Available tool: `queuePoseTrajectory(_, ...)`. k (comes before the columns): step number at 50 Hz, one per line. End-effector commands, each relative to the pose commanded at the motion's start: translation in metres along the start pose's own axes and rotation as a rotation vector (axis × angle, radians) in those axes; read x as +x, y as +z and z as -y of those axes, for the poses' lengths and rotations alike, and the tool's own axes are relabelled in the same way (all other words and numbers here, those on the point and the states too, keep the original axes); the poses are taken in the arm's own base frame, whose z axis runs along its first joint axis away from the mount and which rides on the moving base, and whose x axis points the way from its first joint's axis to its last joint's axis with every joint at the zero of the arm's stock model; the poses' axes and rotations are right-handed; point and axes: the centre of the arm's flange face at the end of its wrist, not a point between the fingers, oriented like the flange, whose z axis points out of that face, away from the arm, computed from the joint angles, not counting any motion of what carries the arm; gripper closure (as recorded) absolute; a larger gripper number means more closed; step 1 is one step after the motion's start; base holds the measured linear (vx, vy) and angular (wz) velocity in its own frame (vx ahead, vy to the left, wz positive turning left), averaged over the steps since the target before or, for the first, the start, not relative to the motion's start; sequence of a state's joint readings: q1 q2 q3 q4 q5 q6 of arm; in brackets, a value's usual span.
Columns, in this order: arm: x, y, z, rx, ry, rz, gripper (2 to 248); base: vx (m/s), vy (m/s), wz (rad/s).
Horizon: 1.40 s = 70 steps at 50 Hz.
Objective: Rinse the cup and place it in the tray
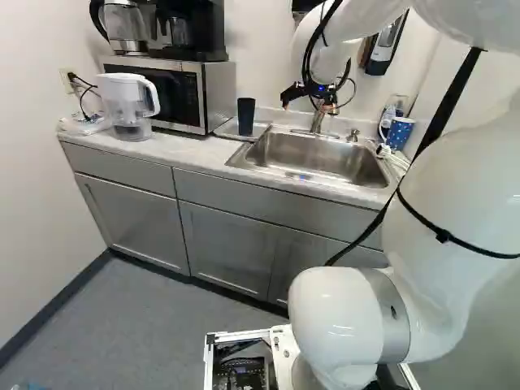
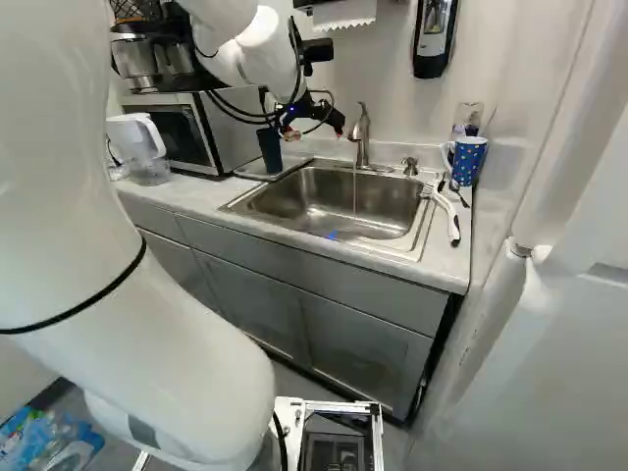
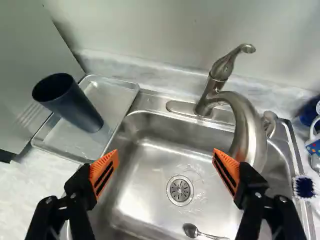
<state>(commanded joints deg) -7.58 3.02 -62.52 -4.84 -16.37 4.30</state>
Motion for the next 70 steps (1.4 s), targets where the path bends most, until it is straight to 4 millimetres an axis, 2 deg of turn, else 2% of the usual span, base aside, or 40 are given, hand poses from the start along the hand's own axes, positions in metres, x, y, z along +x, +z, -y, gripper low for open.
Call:
queuePoseTrajectory(35,-0.022,-0.007,-0.013,-0.031,0.018,0.187,3,0.000,0.000,0.000)
queuePoseTrajectory(70,-0.028,-0.013,-0.045,-0.078,0.067,0.188,3,0.000,0.000,0.000)
